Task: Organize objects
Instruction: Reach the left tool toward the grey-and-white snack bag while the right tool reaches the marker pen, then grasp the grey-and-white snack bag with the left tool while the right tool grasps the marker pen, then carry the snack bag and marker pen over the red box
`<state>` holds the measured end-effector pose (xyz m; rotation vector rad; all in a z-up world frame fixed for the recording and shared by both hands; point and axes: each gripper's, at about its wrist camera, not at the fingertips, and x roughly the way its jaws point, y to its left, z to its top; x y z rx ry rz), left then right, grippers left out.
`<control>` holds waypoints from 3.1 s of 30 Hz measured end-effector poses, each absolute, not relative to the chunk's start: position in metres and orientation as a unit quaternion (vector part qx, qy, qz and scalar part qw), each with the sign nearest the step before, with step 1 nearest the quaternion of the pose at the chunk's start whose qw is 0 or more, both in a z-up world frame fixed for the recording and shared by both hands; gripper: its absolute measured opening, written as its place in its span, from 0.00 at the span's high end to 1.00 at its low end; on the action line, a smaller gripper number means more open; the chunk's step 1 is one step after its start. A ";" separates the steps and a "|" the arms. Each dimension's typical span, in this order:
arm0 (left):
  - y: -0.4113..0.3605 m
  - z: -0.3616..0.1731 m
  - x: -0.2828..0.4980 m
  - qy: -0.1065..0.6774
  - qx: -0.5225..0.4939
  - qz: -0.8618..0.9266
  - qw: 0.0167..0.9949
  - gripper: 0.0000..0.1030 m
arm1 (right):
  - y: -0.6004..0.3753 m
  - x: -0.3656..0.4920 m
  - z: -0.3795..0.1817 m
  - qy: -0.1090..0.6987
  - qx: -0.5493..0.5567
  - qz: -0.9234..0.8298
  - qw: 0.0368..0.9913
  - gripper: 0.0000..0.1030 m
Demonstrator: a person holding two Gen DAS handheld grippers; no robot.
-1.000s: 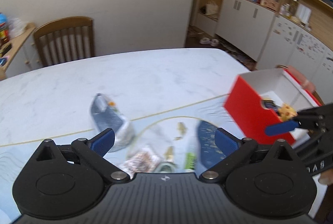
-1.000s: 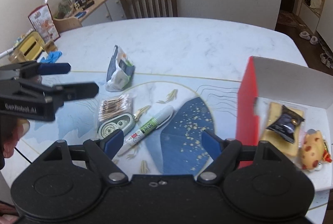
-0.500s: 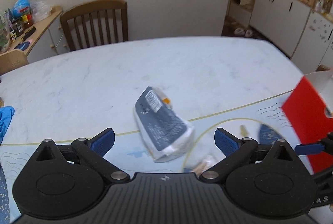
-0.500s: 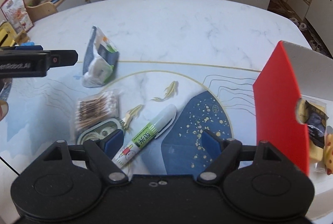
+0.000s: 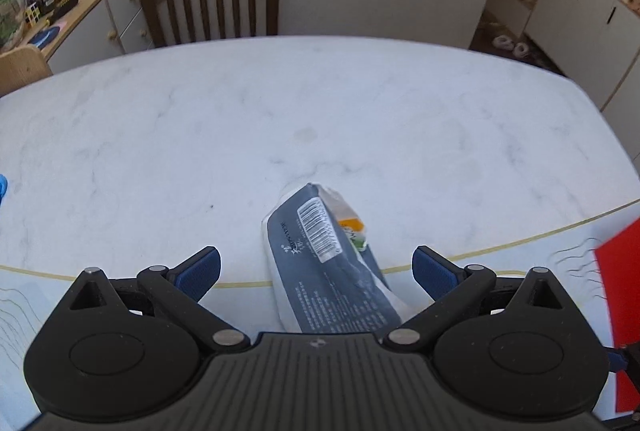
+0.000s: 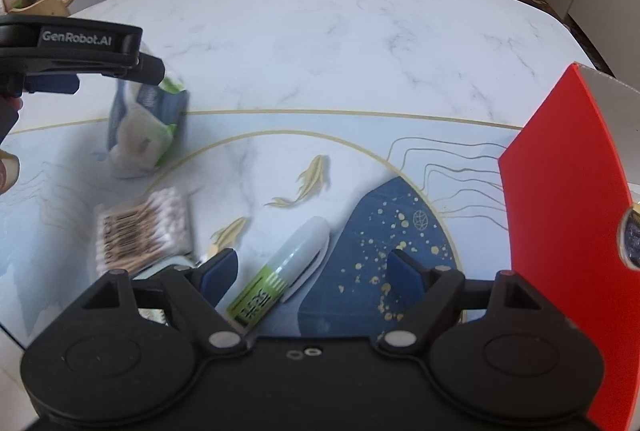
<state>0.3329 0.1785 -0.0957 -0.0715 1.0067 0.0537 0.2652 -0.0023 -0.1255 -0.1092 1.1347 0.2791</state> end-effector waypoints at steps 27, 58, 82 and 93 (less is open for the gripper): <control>0.182 -0.132 0.299 0.478 0.040 -0.021 0.877 0.34 | -0.018 0.244 -0.131 0.516 -0.102 0.175 0.832 0.66; 0.134 -0.067 0.208 0.455 0.025 -0.155 0.876 0.58 | -0.088 0.186 -0.073 0.462 0.054 0.232 0.854 0.82; 0.012 -0.009 0.187 0.425 0.065 -0.214 0.877 0.58 | -0.214 0.193 0.006 0.387 0.156 0.227 0.880 0.85; -0.071 0.013 0.195 0.398 0.105 -0.234 0.881 0.58 | -0.293 0.218 0.044 0.333 0.194 0.211 0.898 0.91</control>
